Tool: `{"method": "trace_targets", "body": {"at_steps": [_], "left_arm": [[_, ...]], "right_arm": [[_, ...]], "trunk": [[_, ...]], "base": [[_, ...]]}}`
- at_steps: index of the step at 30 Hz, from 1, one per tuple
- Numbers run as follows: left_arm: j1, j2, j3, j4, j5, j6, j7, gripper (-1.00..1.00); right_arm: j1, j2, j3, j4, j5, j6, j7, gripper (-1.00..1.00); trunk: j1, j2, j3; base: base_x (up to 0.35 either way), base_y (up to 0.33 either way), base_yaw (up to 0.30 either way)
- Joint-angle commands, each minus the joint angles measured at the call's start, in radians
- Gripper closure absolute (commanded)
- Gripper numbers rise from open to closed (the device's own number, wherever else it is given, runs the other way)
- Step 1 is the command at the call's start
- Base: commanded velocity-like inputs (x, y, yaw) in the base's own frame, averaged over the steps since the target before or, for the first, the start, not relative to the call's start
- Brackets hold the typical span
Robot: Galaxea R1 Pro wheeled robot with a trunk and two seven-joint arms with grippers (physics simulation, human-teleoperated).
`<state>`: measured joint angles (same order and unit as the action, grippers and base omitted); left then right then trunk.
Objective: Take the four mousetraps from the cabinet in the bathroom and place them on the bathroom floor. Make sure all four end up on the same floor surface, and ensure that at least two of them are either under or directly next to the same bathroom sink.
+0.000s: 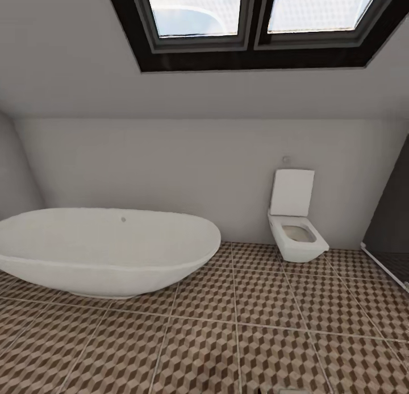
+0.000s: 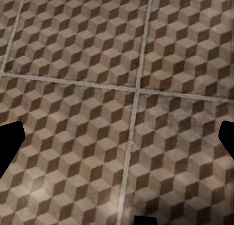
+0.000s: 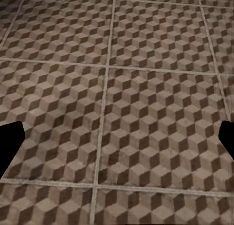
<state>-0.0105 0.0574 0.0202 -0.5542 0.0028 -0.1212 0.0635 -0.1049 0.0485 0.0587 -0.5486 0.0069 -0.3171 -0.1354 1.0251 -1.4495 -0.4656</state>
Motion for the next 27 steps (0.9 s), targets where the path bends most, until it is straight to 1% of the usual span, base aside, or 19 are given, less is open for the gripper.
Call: {"method": "trace_targets", "body": {"at_steps": [1,15,27], "left_arm": [[0.0,0.0,0.0,0.0,0.0,-0.003,0.003,-1.0],[0.0,-0.001,0.0,0.003,0.0,-0.003,0.003,-1.0],[0.0,-0.006,0.0,0.005,0.0,-0.003,0.002,-1.0]], "right_arm": [[-0.001,-0.001,0.006,0.001,0.001,-0.002,-0.009,-1.0],[-0.001,-0.001,0.006,0.001,0.001,-0.002,-0.009,-1.0],[-0.001,-0.001,0.006,0.001,0.001,-0.002,-0.009,-1.0]], "trunk": [[0.0,-0.001,-0.001],[0.0,-0.001,0.006],[0.0,-0.001,0.012]], "base": [[0.0,0.0,-0.267],[0.0,0.0,-0.262],[0.0,0.0,-0.251]]}}
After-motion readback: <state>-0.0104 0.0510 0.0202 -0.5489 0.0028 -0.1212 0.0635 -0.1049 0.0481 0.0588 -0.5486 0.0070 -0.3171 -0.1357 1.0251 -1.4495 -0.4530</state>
